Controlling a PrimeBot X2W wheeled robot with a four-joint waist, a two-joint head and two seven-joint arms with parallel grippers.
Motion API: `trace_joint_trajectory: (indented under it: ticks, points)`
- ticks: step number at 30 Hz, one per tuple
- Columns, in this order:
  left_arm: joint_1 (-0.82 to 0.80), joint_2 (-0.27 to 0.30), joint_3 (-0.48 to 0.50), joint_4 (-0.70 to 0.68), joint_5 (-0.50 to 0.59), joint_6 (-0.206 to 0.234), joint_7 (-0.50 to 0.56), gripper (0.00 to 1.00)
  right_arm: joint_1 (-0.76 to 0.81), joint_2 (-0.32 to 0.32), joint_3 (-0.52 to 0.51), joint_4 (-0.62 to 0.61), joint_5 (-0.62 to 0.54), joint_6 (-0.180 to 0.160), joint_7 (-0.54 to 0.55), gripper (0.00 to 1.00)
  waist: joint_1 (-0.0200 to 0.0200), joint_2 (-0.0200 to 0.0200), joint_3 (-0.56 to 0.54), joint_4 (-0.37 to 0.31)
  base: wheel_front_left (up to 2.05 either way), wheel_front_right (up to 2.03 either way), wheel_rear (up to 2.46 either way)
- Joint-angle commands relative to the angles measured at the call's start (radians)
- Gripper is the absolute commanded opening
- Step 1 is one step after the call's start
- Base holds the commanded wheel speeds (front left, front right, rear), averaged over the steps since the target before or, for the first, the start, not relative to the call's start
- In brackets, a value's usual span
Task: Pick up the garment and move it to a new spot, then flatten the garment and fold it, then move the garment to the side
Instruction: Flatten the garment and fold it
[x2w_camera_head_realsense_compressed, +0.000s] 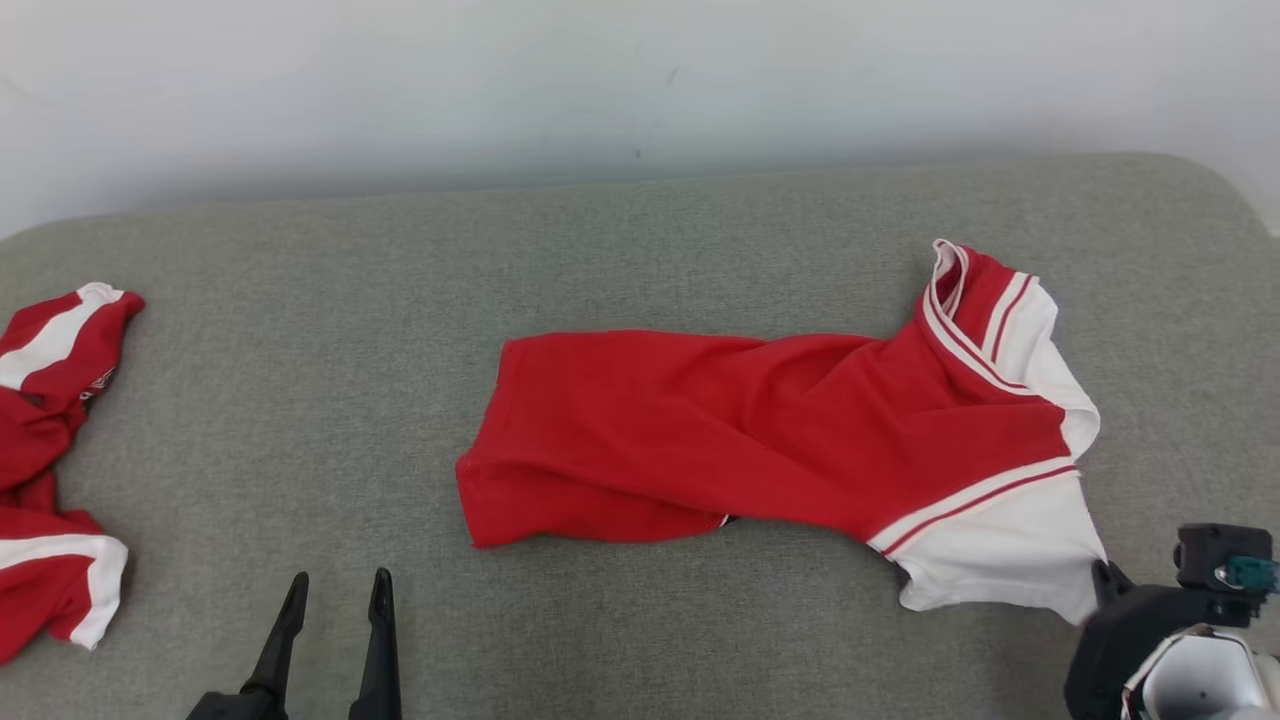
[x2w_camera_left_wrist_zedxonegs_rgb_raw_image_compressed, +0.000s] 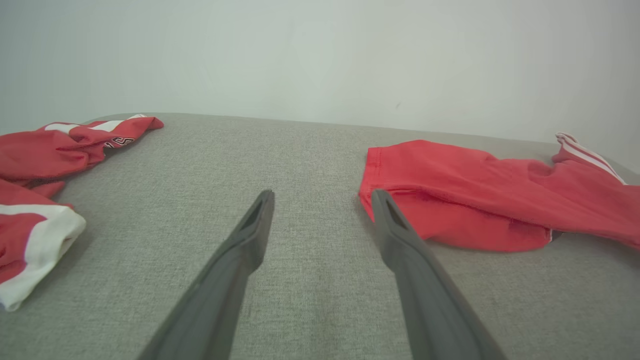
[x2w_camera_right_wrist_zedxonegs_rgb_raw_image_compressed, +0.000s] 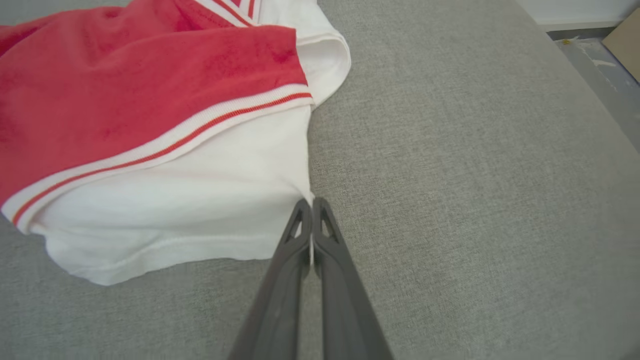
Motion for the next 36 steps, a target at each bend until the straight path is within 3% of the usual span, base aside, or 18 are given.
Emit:
trace_joint_trajectory:
  ticks: [1,6,7,8,19,28,36]
  points:
    - [0.006,-0.001,-0.003,0.000,0.005,0.001,-0.003,1.00,0.025,-0.002,-0.011,-0.019,0.006,-0.003,0.019,0.00,0.0000,0.0000,-0.004,-0.009,0.00,0.00,0.00]
    - [-0.001,0.000,-0.004,0.005,0.005,0.001,-0.003,1.00,0.043,-0.002,-0.018,-0.052,0.028,-0.003,0.035,0.03,0.0000,0.0000,-0.008,-0.013,0.00,0.00,0.00]
    - [-0.003,0.000,-0.005,0.007,0.004,0.001,-0.003,1.00,0.043,-0.002,-0.014,-0.056,0.032,-0.003,0.029,0.47,0.0000,0.0000,-0.009,-0.012,0.00,0.00,0.00]
    - [-0.005,0.001,-0.006,0.008,0.004,0.001,-0.003,1.00,0.040,-0.002,-0.018,-0.058,0.043,-0.003,0.021,1.00,0.0000,0.0000,-0.009,-0.011,0.00,0.00,0.00]
    - [0.018,0.001,0.017,-0.011,-0.001,0.001,-0.003,1.00,0.061,-0.002,-0.007,-0.098,0.111,-0.003,-0.213,1.00,0.0000,0.0000,-0.036,0.009,0.00,0.00,0.00]
    - [0.047,0.000,0.050,-0.017,-0.005,0.001,-0.003,1.00,0.153,-0.002,0.075,-0.117,0.081,-0.003,-0.458,1.00,0.0000,0.0000,-0.102,-0.020,0.00,0.00,0.00]
    - [0.069,0.000,0.050,-0.029,0.010,0.001,-0.003,1.00,0.219,-0.002,0.132,-0.124,0.032,-0.003,-0.579,1.00,0.0000,0.0000,-0.151,-0.050,0.00,0.00,0.00]
